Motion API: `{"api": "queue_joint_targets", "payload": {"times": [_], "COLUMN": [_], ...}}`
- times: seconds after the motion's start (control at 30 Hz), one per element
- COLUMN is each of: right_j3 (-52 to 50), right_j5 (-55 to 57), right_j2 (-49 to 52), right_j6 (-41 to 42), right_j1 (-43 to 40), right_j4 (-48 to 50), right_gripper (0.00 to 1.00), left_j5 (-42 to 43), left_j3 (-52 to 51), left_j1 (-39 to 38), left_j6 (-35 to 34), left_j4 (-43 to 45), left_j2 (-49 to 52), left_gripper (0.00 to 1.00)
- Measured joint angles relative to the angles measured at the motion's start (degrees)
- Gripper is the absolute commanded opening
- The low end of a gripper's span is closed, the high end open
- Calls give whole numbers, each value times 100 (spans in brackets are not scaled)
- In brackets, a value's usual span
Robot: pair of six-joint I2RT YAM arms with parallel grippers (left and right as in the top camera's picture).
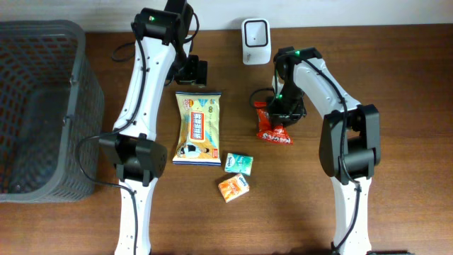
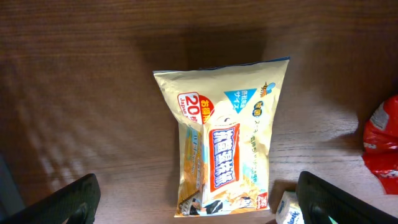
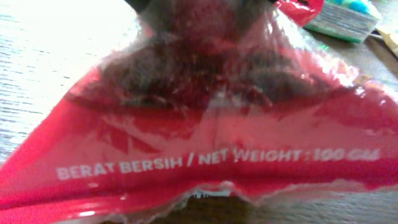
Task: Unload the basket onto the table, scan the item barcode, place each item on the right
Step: 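Lift the jerky bag up to the white scanner face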
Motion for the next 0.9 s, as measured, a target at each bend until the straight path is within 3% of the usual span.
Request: {"api": "queue_joint_targets", "payload": {"times": [0.03, 0.2, 0.4, 0.9], "right_j3": [2, 297, 1853, 2127], "right_j5": [-22, -72, 35, 494], "right_j2": [-24, -42, 90, 116], "right_j6": [-17, -42, -17, 271], "right_j1": [0, -2, -28, -42], "right_j4": [9, -243, -271, 3362], "right_gripper": [4, 4, 4, 4], "left_j5": [2, 2, -133, -157], "left_j3": [0, 0, 0, 0], "left_j1": [0, 0, 15, 444], "left_j6": [2, 0, -125, -382], "left_j4": [11, 37, 146, 170], "left_j2": [0, 0, 0, 0], "left_gripper": [99, 99, 99, 99]}}
